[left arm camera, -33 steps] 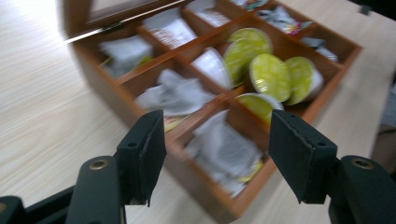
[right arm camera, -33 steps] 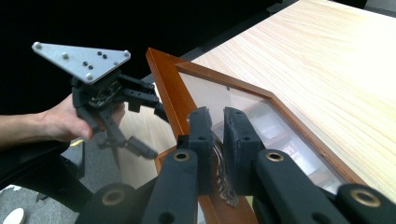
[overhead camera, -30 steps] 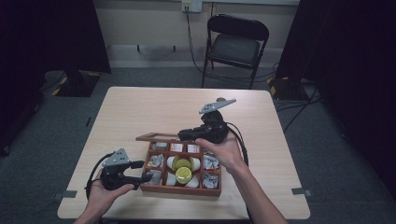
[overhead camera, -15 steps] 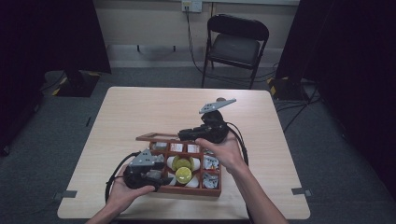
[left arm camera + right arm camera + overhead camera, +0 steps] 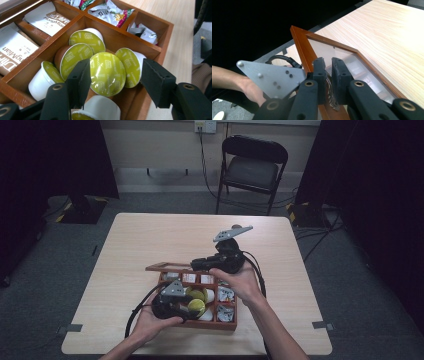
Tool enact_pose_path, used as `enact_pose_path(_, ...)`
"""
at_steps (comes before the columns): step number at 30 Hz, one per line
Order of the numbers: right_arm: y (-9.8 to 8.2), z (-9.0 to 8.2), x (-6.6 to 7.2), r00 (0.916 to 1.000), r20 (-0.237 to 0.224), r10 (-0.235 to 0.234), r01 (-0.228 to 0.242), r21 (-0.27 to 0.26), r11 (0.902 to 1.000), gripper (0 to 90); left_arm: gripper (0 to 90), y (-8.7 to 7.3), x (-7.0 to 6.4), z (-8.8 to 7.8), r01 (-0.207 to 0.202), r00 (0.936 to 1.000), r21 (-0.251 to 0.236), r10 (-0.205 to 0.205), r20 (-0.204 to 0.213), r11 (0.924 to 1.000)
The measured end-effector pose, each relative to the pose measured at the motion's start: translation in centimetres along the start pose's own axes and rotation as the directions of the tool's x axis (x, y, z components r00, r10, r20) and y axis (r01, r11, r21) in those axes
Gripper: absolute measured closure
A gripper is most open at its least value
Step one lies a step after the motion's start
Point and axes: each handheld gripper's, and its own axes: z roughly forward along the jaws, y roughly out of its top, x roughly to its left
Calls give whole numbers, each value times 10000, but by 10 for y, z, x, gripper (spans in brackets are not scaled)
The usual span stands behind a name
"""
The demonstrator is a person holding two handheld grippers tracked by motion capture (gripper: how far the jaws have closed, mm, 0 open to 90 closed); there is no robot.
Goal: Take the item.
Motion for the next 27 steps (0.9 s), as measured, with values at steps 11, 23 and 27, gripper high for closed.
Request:
enact_pose_path(11,0,0,0,10000,45,-82,82,-34,10000,824,345,6,5,25,-4,10000,1118,-3,60,9937)
enact_pose_path(23,0,1,1,9999,51,-129,129,-22,9999,824,349,9,5,35,61,9999,1798,-38,-129,9837)
enact_pose_path(27,0,0,1,9999,32,-107,107,-31,9999,823,343,11,6,37,-202,9990,2158,282,-337,9762)
